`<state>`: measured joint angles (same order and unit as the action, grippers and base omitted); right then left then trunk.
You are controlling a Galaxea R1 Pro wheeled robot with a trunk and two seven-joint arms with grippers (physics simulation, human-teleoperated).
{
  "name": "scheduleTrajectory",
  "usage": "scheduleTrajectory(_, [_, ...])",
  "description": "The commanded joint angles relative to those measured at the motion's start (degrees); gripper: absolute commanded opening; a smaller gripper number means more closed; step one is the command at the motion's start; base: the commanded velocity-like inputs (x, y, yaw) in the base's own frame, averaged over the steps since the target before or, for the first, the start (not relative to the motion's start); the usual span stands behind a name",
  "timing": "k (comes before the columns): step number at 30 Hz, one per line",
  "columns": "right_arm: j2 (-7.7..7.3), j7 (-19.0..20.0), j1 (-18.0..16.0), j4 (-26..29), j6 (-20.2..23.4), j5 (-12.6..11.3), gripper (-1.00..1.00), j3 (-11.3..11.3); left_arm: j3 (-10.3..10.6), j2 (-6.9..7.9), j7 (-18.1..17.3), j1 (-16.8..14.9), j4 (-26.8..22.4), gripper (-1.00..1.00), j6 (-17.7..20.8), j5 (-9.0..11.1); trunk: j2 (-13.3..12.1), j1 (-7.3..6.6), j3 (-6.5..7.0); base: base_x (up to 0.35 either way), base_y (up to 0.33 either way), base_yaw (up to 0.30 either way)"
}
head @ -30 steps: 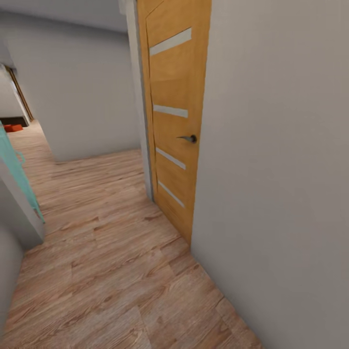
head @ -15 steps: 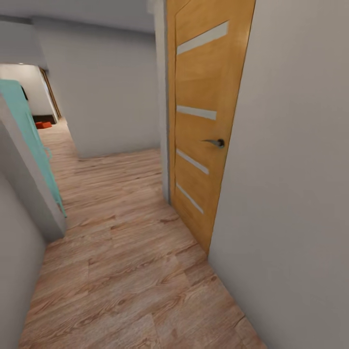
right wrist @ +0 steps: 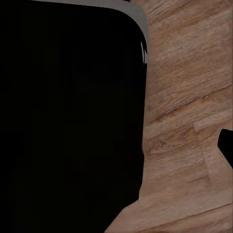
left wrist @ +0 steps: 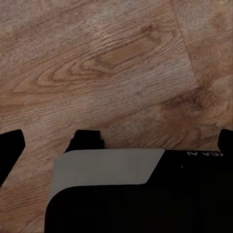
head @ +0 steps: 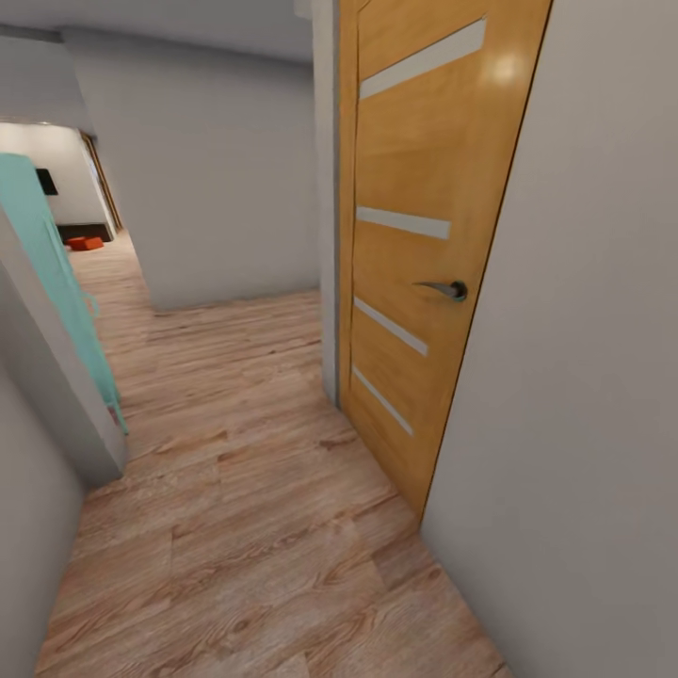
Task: Move the two storage containers from the living room to the garage. In the garage, place one container on the floor and stack the other container on top of it (either order is fine).
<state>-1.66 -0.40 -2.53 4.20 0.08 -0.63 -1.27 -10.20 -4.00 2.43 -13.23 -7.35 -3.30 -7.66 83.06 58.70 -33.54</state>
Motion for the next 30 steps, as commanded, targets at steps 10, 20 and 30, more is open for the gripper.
scheduleTrajectory(10, [-0.01,0.0,0.0,0.0,0.0,-0.1,1.00,-0.1,-0.4,-0.08,0.1,0.0,0.1,1.00,-0.4,-0.6,0.0,0.03,-0.05,0.323,0.086,0.000])
scheduleTrajectory(20, [-0.01,0.0,0.0,0.0,0.0,-0.1,1.00,-0.1,-0.4,-0.10,0.1,0.0,0.1,1.00,-0.6,-0.6,0.0,0.03,-0.05,0.319,0.085,0.000])
scheduleTrajectory(30, [-0.01,0.0,0.0,0.0,0.0,-0.2,1.00,-0.1,-0.5,-0.05,0.1,0.0,0.1,1.00,-0.6,-0.6,0.0,0.03,-0.05,0.315,0.089,0.000])
